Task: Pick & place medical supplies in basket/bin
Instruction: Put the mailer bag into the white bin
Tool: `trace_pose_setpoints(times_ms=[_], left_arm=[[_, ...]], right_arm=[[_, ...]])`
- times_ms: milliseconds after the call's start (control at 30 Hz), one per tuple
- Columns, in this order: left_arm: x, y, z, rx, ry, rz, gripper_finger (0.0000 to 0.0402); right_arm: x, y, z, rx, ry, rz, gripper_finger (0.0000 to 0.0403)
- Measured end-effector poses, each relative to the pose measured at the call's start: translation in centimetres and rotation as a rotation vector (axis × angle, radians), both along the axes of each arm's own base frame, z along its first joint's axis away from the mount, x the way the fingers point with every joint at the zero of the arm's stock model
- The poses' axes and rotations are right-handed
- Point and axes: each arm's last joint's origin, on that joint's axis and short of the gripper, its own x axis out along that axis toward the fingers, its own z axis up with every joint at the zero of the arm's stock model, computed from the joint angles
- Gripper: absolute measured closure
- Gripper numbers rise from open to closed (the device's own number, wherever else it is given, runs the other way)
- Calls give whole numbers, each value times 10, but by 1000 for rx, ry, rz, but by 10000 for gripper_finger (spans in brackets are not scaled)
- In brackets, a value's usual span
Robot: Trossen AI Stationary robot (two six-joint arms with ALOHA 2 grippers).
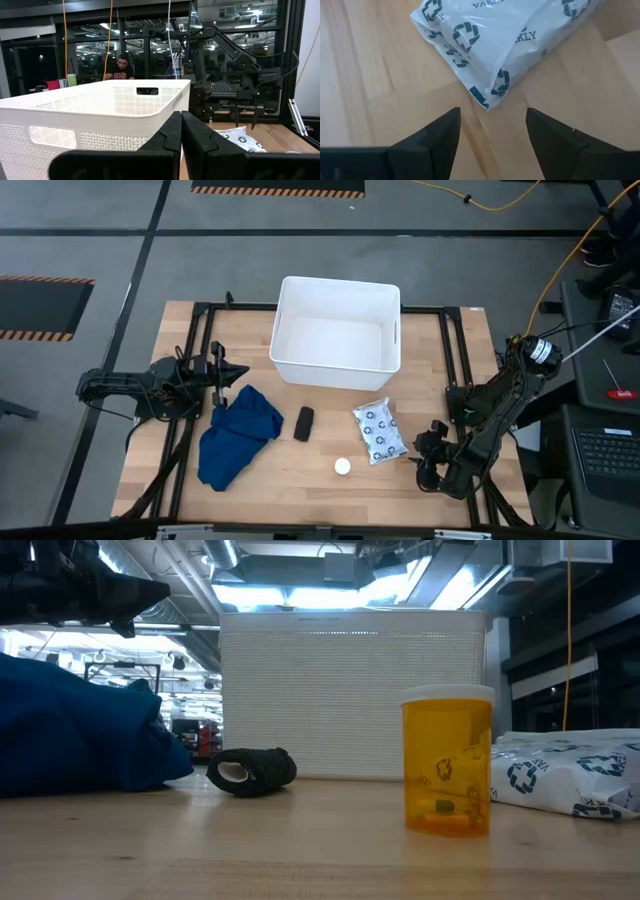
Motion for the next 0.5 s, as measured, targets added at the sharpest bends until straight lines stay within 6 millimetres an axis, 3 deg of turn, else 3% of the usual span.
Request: trace_pose_setpoints(times_ms=[500], left_arm=[[0, 0, 0, 0, 0, 0, 398]], right_arm=[[13, -9, 0, 6, 13, -66, 176]])
